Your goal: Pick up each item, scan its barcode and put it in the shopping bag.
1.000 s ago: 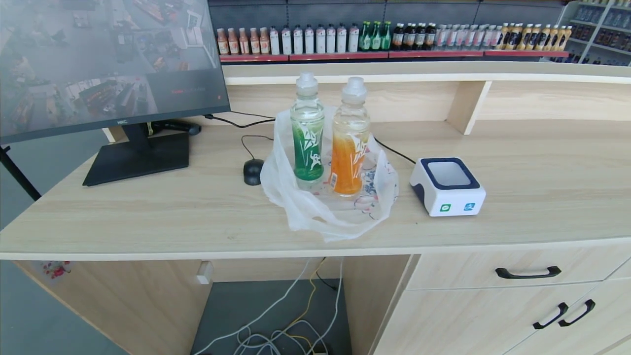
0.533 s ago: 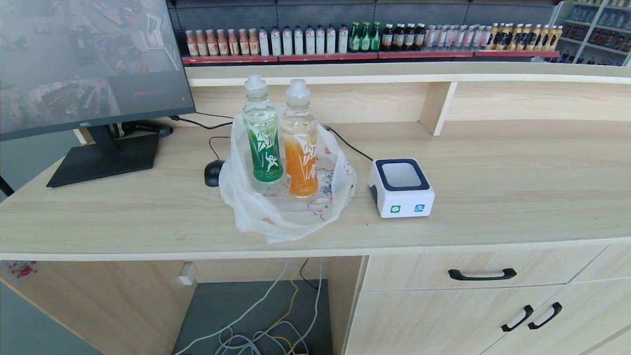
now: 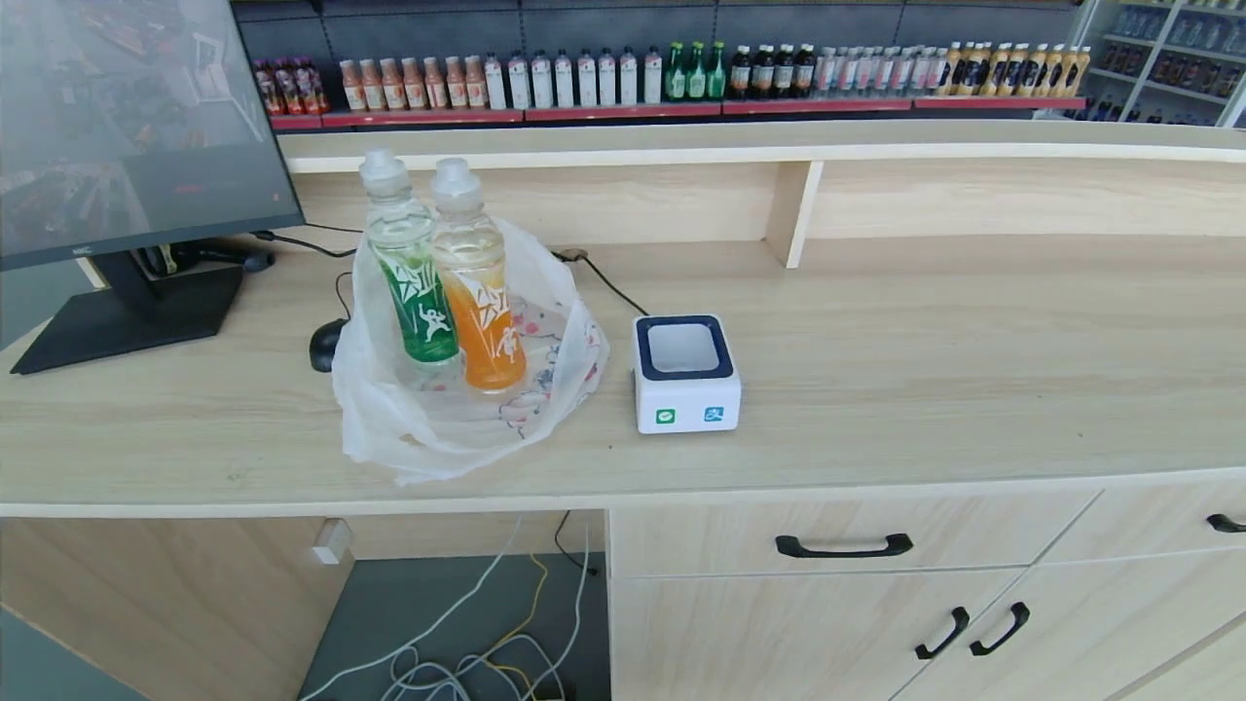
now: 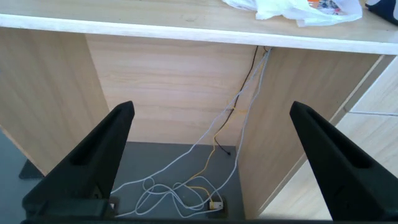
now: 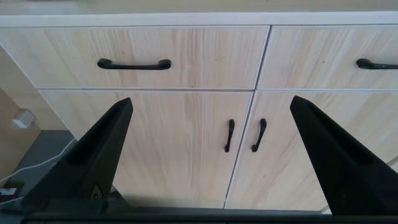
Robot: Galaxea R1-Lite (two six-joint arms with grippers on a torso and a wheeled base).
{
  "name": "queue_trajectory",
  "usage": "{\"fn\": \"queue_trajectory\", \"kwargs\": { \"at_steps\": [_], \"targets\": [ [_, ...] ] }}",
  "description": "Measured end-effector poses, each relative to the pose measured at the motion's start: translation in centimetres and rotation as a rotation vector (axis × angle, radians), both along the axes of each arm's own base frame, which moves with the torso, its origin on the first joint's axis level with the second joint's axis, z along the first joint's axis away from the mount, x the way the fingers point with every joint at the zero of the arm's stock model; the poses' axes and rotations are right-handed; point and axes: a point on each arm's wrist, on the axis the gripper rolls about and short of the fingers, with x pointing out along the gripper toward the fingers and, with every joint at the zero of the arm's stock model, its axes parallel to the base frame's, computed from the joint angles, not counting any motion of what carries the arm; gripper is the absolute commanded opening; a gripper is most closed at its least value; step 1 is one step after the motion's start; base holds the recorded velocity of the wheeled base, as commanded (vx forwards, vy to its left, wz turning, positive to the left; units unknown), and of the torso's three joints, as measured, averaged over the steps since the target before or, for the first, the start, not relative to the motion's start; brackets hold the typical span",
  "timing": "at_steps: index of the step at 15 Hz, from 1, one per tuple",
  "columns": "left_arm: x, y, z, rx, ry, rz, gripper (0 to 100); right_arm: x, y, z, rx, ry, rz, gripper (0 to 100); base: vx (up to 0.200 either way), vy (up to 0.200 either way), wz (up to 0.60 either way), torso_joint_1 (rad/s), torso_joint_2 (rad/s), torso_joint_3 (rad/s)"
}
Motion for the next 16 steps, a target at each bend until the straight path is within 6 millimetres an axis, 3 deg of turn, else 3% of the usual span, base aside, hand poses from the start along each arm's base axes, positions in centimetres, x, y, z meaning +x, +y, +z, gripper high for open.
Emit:
{"fn": "queue_trajectory", "kwargs": {
  "at_steps": [5, 16],
  "targets": [
    [0.0, 0.0, 0.0, 0.001, 0.0, 0.0, 100, 0.0, 0.0, 0.0, 0.001, 0.0, 0.0, 100, 0.0, -0.2, 0.0, 0.003, 0.0, 0.003],
    [0.0, 0.0, 0.0, 0.002, 0.0, 0.001, 100, 0.0, 0.0, 0.0, 0.001, 0.001, 0.0, 100, 0.0, 0.0, 0.0, 0.0, 0.0, 0.0]
  ]
}}
